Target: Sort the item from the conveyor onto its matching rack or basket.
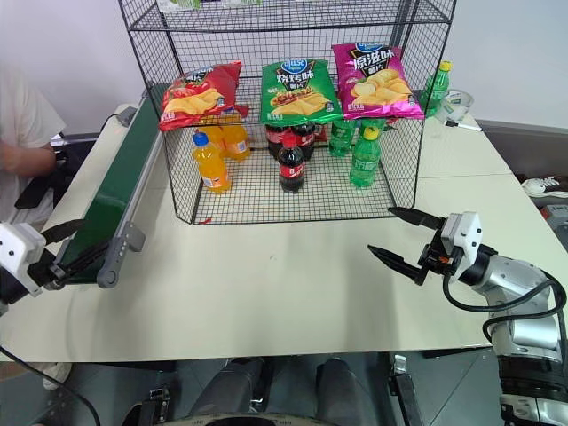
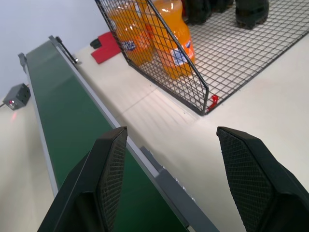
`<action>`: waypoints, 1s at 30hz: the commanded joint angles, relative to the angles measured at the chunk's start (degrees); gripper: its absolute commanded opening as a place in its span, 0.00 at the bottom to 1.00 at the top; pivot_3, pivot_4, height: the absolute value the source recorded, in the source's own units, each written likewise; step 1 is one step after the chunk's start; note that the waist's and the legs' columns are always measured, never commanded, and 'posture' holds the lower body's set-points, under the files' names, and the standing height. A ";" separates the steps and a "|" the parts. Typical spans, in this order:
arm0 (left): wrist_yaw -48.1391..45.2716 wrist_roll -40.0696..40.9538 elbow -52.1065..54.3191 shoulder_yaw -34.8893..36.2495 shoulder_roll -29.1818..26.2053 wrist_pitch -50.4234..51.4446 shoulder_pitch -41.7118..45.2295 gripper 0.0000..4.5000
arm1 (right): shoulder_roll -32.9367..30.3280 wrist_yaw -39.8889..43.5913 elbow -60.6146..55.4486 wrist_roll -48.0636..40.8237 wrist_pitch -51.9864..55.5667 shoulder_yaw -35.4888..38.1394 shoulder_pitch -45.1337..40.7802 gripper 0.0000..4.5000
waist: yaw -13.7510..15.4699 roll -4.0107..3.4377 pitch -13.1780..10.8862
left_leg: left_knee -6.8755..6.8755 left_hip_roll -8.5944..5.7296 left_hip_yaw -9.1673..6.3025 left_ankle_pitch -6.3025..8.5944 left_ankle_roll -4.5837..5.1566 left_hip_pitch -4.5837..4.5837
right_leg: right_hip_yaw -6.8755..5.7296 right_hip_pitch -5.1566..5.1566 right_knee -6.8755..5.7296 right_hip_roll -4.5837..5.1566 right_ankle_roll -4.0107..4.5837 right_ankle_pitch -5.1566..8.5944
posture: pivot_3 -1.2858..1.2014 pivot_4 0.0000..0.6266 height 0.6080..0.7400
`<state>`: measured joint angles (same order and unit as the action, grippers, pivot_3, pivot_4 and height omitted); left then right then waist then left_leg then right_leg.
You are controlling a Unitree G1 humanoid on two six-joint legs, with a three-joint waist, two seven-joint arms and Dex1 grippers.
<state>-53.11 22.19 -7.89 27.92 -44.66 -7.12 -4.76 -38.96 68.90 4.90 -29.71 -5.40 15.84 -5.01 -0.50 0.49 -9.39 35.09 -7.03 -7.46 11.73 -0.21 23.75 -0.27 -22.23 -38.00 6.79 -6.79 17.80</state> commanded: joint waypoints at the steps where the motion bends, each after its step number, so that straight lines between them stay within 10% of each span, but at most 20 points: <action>1: 0.23 0.76 0.46 0.91 -0.04 -0.72 0.74 0.68 | 0.26 -0.30 -0.82 -0.41 -0.65 0.52 -0.50 1.00 | -0.01 0.00 0.00 | 0.00 0.00 0.00 0.00 0.00 0.00 | 0.00 0.00 0.00 0.00 0.00 0.00 | 0.52 0.24 1.00; 30: -0.87 2.08 -0.48 0.28 2.36 -0.51 1.85 0.68 | -0.27 -0.99 -1.33 -0.17 -0.21 0.32 -1.36 1.00 | -0.04 0.00 -0.01 | -0.02 0.00 0.00 0.00 0.00 0.02 | 0.00 -0.02 0.01 0.00 -0.02 -0.01 | 0.52 0.24 1.00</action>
<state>-53.85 23.28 -8.94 27.35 -42.08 -7.16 -2.63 -38.97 67.95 4.89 -29.57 -5.36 15.84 -5.67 -0.54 0.48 -9.40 35.07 -7.03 -7.46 11.73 -0.21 23.77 -0.27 -22.26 -37.99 6.79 -6.80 17.79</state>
